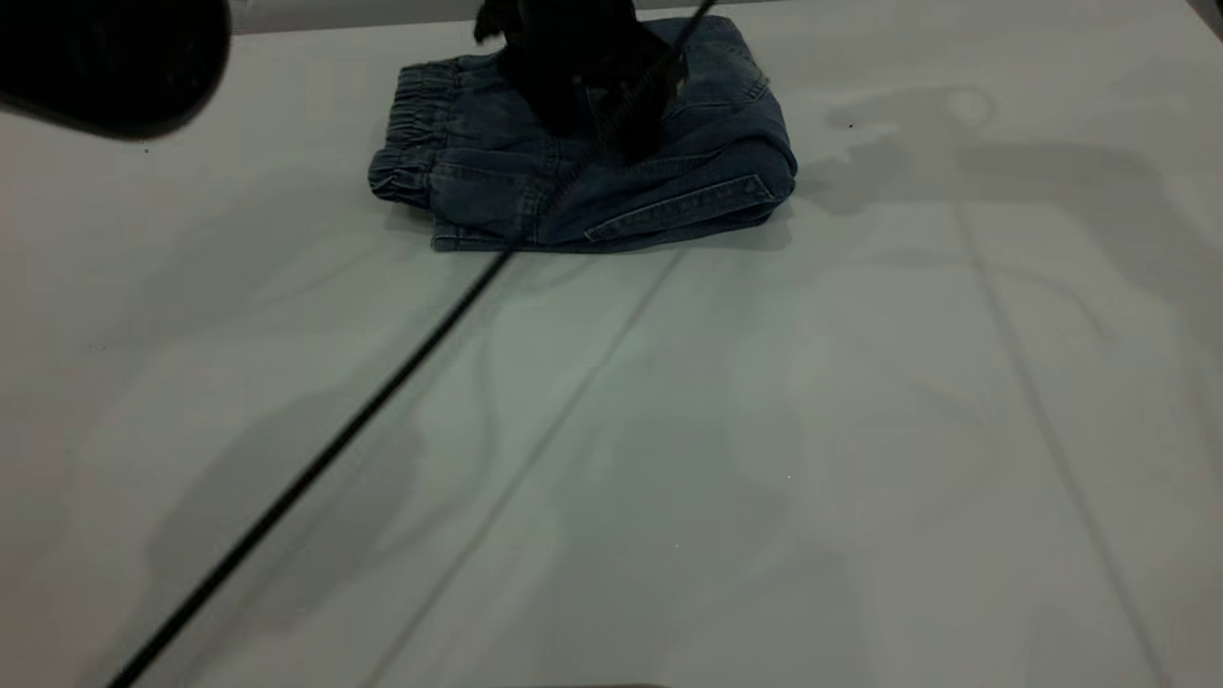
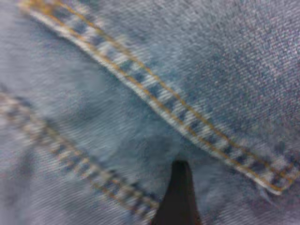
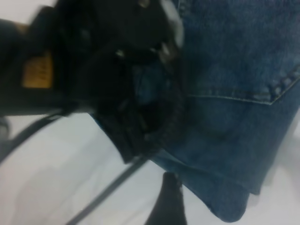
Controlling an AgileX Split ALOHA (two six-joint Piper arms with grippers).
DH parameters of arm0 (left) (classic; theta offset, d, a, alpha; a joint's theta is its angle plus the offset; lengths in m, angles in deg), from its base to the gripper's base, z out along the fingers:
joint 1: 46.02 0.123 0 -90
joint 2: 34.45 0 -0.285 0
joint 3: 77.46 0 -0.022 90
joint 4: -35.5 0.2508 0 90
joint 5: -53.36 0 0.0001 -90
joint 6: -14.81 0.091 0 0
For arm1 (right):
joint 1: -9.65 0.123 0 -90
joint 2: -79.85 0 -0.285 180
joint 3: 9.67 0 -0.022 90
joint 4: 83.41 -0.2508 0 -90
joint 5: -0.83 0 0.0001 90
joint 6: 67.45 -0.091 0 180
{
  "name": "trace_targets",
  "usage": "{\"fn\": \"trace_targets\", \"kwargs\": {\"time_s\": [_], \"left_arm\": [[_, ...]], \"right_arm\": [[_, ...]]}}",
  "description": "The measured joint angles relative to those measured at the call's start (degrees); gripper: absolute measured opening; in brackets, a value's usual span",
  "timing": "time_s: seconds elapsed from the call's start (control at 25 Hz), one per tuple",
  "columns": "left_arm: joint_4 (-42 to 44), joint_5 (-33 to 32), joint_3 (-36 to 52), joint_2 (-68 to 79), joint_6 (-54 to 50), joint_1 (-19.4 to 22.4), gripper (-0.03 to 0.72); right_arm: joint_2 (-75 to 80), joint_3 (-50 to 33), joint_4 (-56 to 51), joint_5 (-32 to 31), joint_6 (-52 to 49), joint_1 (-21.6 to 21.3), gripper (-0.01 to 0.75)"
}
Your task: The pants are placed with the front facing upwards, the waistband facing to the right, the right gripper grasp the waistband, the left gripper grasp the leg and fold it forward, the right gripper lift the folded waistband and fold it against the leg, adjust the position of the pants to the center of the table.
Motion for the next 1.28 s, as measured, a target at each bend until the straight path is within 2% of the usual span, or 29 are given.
{"fn": "trace_targets", "kwargs": {"time_s": [0.36,0.56,0.64,0.96,1.28], "left_arm": [[6.96,0.36,0.00,-3.32,-2.88,0.00,0.587],[3.65,8.07,0.00,1.97,-7.01,0.00,0.587],[3.30,8.98,0.00,3.51,-7.39,0.00,0.587],[2.93,0.90,-0.48,3.29,-8.04,-0.03,0.587],[-1.76,-0.01,-0.01,0.25,-7.30,-0.03,0.587]], "right_arm": [[0.00,4.51,-0.06,-1.74,-0.07,-0.94,0.578],[0.00,5.56,-0.85,-2.88,-0.18,-0.95,0.578],[0.00,5.56,-0.94,-3.08,-0.18,-1.01,0.578],[0.00,5.56,-1.33,-1.75,-0.18,-1.01,0.578],[0.00,5.56,-1.51,-0.42,-0.18,-1.01,0.578]]}}
